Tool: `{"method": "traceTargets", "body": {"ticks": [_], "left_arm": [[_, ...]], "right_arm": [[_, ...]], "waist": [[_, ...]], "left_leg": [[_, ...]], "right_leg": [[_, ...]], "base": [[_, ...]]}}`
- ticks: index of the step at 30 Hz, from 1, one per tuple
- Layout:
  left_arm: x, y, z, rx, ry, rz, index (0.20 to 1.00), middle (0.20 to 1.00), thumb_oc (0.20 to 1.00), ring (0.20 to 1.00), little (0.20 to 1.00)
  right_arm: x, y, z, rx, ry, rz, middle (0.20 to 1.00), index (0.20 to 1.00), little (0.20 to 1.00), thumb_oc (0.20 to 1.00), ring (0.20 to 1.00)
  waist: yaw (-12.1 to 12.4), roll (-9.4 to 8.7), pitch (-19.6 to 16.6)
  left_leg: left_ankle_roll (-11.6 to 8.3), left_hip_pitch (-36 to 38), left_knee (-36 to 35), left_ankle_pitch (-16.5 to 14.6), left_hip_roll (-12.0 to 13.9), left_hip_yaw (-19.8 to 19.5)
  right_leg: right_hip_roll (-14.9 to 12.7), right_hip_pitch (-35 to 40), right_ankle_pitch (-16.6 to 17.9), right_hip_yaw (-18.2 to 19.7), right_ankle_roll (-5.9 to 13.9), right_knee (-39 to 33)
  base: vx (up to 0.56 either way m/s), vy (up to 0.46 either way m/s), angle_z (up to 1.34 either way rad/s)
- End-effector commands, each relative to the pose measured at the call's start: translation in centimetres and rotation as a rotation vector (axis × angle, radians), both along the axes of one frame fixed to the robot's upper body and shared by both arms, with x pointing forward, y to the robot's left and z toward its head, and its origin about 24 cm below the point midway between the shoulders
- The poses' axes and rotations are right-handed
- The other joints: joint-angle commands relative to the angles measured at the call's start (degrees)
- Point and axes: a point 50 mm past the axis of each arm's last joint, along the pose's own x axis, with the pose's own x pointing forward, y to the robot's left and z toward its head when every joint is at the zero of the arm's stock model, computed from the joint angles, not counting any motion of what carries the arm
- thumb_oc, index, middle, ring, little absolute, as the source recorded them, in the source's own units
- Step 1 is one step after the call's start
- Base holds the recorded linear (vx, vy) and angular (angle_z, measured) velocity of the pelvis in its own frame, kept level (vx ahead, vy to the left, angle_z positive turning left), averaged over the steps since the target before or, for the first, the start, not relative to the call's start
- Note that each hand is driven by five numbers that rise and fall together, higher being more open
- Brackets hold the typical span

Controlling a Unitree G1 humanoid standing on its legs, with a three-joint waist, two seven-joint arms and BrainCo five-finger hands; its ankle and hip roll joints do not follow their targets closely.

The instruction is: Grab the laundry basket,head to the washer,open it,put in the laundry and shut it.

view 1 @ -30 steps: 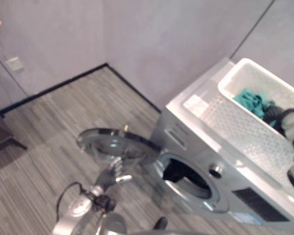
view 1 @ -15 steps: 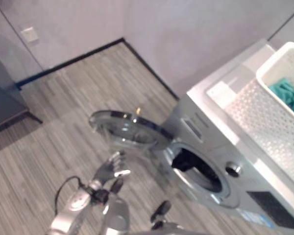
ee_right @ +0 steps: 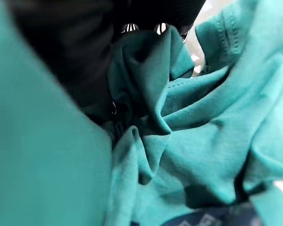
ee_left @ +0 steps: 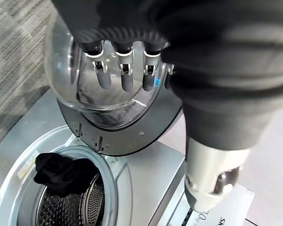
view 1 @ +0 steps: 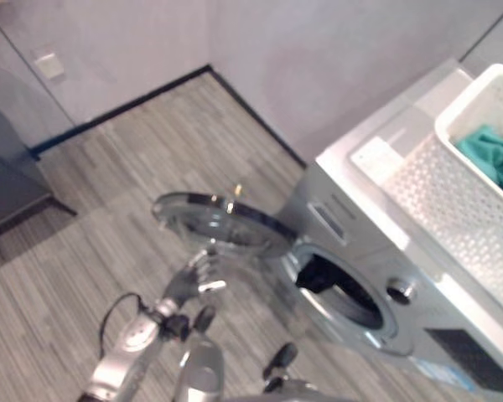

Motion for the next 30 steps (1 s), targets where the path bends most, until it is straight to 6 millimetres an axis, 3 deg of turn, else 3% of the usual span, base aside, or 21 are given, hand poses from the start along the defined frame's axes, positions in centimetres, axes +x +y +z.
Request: {"method": "traceTargets", "body": {"ticks": [1,7,9,14,16,22,25,27,28,30], "left_arm": [[0.5,-1.3,2.4,-0.025,-0.144,-0.057,1.000,1.000,1.000,1.000,1.000],[0.6,-0.8,2.7,-0.006,-0.158,-0.043,1.000,1.000,1.000,1.000,1.000],[0.8,-0.5,3.1,-0.001,-0.174,-0.031,1.000,1.000,1.000,1.000,1.000],[0.8,-0.1,3.0,0.011,-0.170,-0.008,1.000,1.000,1.000,1.000,1.000],[0.8,0.4,3.0,0.025,-0.169,0.016,1.000,1.000,1.000,1.000,1.000],[0.6,1.0,3.0,0.037,-0.166,0.035,1.000,1.000,1.000,1.000,1.000],[0.5,1.4,2.7,0.052,-0.155,0.050,1.000,1.000,1.000,1.000,1.000],[0.6,1.3,2.7,0.051,-0.156,0.050,1.000,1.000,1.000,1.000,1.000],[0.6,1.5,2.6,0.060,-0.151,0.061,1.000,1.000,1.000,1.000,1.000],[0.6,1.7,2.5,0.071,-0.149,0.063,1.000,1.000,1.000,1.000,1.000]], "right_arm": [[0.7,0.6,1.8,-0.065,-0.117,0.017,0.200,0.200,0.200,0.200,0.200],[0.8,0.8,4.8,-0.105,-0.271,0.014,0.200,0.200,0.200,0.200,0.200],[0.4,0.6,7.5,-0.140,-0.393,-0.014,0.200,0.200,0.200,0.200,0.200],[0.5,1.3,9.4,-0.203,-0.481,-0.008,0.200,0.200,0.200,0.200,0.200],[0.4,1.9,11.4,-0.292,-0.561,-0.015,0.200,0.200,0.200,0.200,0.200],[-0.5,1.9,13.8,-0.417,-0.643,-0.060,0.200,0.200,0.200,0.200,0.200],[-1.2,2.5,16.2,-0.543,-0.717,-0.091,0.200,0.200,0.200,0.200,0.200],[-1.2,2.5,16.2,-0.545,-0.717,-0.092,0.200,0.200,0.200,0.200,0.200],[-1.7,3.1,17.9,-0.613,-0.782,-0.115,0.200,0.200,0.200,0.200,0.200],[-2.1,3.3,19.0,-0.662,-0.816,-0.134,0.200,0.200,0.200,0.200,0.200]], "waist": [[1.8,-0.93,-1.7],[1.1,-2.23,-3.0],[0.6,-3.00,-4.0],[-0.2,-4.00,-5.1],[-0.6,-4.34,-5.8],[-0.8,-4.73,-6.8],[-0.8,-4.73,-7.7],[-0.9,-4.78,-7.7],[-1.0,-4.89,-8.2],[-0.9,-5.03,-8.6]], "left_leg": [[3.24,5.8,-9.9,2.6,-1.0,1.2],[3.52,7.5,-9.3,1.6,-0.9,1.9],[3.61,8.4,-9.2,1.1,-0.8,2.1],[3.90,9.3,-9.0,0.8,-0.8,2.5],[4.07,10.2,-9.0,0.4,-0.7,2.9],[4.23,11.2,-9.2,0.2,-0.6,3.0],[4.13,12.2,-9.2,-0.3,-0.3,3.3],[4.25,11.9,-9.2,0.0,-0.6,3.3],[4.42,12.1,-9.0,-0.2,-0.8,3.2],[4.44,12.5,-9.0,-0.3,-0.7,3.3]], "right_leg": [[-3.1,8.9,-6.1,0.8,6.96,0.8],[-2.9,10.1,-6.0,1.4,7.07,0.8],[-2.7,10.8,-6.0,1.8,7.16,0.8],[-2.7,11.0,-5.7,2.3,7.25,0.7],[-2.7,11.4,-5.7,2.7,7.25,0.9],[-2.7,11.8,-5.9,2.9,7.20,1.4],[-2.4,12.4,-6.3,3.0,7.06,1.7],[-2.6,12.3,-6.0,3.0,7.12,1.7],[-2.7,12.3,-6.0,3.2,7.13,1.9],[-2.7,12.5,-6.1,3.2,7.04,2.0]], "base": [[0.00,0.000,0.00],[0.01,0.009,-0.06],[0.01,0.021,-0.13],[0.00,0.012,-0.08],[-0.01,0.026,-0.11],[0.01,0.006,-0.03],[0.00,0.000,0.00],[-0.01,0.016,0.00],[0.00,0.000,0.00],[0.02,-0.003,0.00]]}}
